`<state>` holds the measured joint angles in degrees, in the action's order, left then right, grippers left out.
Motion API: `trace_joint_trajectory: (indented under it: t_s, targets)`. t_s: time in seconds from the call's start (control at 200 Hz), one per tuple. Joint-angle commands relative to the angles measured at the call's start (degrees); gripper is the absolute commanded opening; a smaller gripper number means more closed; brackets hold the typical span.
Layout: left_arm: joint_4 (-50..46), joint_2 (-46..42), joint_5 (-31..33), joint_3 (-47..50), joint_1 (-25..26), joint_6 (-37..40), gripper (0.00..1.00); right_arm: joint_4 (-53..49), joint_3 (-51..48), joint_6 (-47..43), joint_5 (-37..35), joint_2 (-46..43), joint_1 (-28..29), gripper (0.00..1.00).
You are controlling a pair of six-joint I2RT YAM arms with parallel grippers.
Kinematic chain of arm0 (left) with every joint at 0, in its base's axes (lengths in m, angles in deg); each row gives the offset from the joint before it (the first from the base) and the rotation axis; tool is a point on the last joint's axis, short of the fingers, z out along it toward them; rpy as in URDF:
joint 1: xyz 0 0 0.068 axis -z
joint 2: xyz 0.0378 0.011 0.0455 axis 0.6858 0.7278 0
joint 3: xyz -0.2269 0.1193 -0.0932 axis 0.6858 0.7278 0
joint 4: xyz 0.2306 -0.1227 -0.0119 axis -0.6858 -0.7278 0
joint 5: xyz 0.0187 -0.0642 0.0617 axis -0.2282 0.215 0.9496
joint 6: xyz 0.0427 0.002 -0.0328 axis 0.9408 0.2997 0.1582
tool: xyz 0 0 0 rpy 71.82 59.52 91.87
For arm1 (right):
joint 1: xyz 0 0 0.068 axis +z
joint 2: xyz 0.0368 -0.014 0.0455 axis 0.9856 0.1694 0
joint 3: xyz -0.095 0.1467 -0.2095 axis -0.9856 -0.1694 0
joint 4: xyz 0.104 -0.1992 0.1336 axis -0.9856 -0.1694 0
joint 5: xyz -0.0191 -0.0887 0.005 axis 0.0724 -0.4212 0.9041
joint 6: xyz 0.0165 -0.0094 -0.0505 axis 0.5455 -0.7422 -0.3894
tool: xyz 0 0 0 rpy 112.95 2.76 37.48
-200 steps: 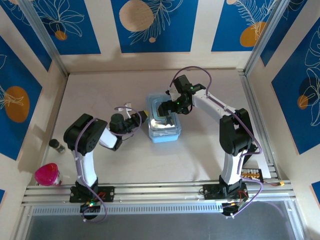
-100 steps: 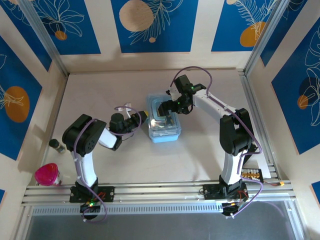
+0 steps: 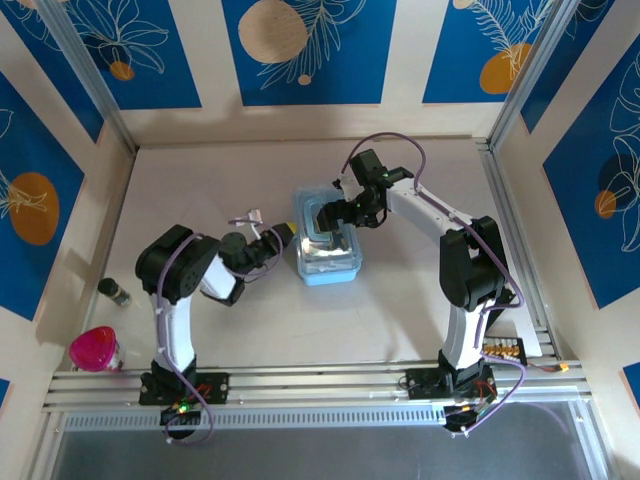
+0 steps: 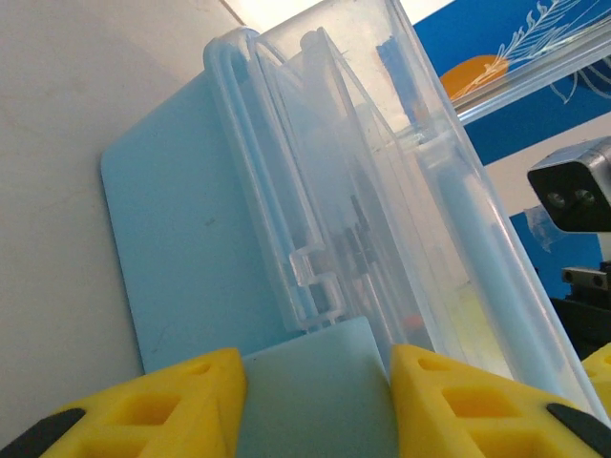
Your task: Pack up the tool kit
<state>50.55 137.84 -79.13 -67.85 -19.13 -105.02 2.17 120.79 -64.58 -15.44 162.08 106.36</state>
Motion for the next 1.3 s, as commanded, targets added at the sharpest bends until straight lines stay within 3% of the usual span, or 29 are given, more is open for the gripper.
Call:
trace_joint_trajectory:
  t_s: [0.0,0.73,0.92,1.075,1.291]
  targets:
    - [-5.7,6.6,-5.6,3.3,1.8,-1.7,0.44,-2.3,-6.0,0.6,17.3,11.5,4.5,0.93]
    - [-4.6,7.6,-3.4,-3.1,8.0,-1.1,0.51,-4.1,-4.1,0.6,18.2,11.1,5.1,0.93]
    - [-5.1,5.3,-1.8,-1.6,7.7,0.2,0.51,-4.1,-4.1,0.5,17.4,10.3,4.6,0.93]
    - [-16.6,-3.7,-0.7,1.5,3.9,5.8,0.52,-3.7,-3.5,0.4,13.9,6.7,2.5,0.94]
    - [-47.8,-23.7,2.7,-3.5,0.1,20.5,0.67,-2.8,-1.4,-0.5,10.1,-0.6,-2.7,1.0]
